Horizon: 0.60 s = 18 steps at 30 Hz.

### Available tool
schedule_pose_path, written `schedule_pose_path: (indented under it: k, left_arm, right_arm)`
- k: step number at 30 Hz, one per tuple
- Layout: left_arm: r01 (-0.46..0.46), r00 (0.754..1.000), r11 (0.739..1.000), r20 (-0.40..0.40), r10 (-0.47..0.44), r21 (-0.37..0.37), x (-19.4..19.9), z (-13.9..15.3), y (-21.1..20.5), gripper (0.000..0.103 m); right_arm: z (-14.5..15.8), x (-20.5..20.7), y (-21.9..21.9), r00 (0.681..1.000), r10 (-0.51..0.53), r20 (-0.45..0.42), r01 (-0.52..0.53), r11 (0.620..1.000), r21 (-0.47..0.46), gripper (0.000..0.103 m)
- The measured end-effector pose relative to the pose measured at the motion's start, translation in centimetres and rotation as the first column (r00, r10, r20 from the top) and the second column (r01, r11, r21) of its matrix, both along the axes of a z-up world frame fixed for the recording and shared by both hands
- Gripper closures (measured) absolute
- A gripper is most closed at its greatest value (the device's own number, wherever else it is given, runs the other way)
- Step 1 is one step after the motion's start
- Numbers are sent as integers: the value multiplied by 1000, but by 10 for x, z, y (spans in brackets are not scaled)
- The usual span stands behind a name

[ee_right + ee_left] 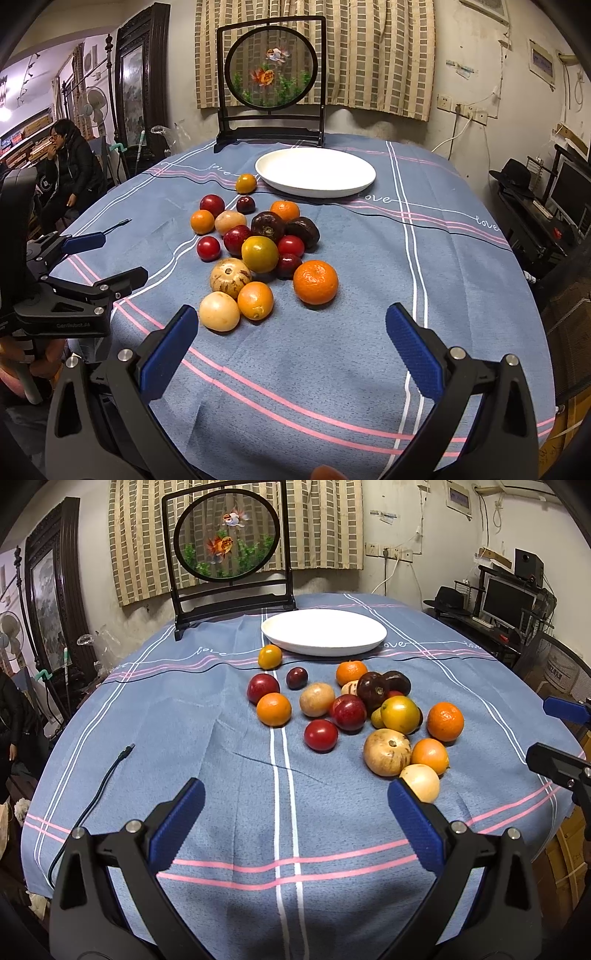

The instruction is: Organize fruits

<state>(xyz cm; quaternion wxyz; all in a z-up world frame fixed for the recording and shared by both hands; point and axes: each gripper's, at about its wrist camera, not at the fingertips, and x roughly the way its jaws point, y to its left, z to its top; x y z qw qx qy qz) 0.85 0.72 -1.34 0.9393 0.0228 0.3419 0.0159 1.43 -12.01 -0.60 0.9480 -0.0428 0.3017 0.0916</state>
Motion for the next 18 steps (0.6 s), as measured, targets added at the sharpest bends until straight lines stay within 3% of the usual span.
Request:
schedule_pose_path:
  k: [8,18]
  left_arm:
    - [-27,999,999,-21,26,-33,6,-5,13,2]
    - [17,1000,999,-5,-17,-44,5,-9,11,2]
  right_arm:
    - [-11,12,1,999,20,-51,-18,999,26,1]
    - [-16,35,-4,998,53,-33,-52,998,25,1]
